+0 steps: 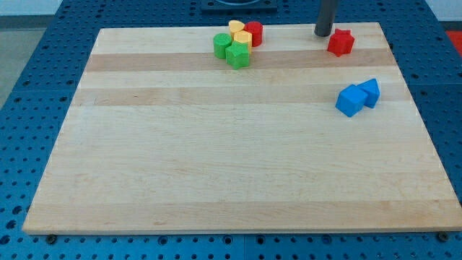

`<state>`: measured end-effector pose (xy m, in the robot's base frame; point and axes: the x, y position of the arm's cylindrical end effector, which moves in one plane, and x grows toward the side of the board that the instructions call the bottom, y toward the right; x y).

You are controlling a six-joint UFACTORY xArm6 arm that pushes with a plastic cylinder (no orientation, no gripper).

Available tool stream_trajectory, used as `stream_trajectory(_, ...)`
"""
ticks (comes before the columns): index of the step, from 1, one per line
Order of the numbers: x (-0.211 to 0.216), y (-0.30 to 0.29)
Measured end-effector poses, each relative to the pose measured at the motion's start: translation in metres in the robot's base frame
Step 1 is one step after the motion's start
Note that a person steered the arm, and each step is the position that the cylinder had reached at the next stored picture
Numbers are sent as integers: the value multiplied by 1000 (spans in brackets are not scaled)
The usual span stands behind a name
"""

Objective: Place the red star at the top right side of green star

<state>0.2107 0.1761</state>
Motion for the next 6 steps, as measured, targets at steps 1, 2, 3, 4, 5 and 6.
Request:
stream_trajectory(1,-1,46)
stream_trajectory(2,14,71)
stream_trajectory(3,40,70)
stream_trajectory(4,41,43)
stream_trajectory(5,41,5)
stream_trajectory(6,63,-10)
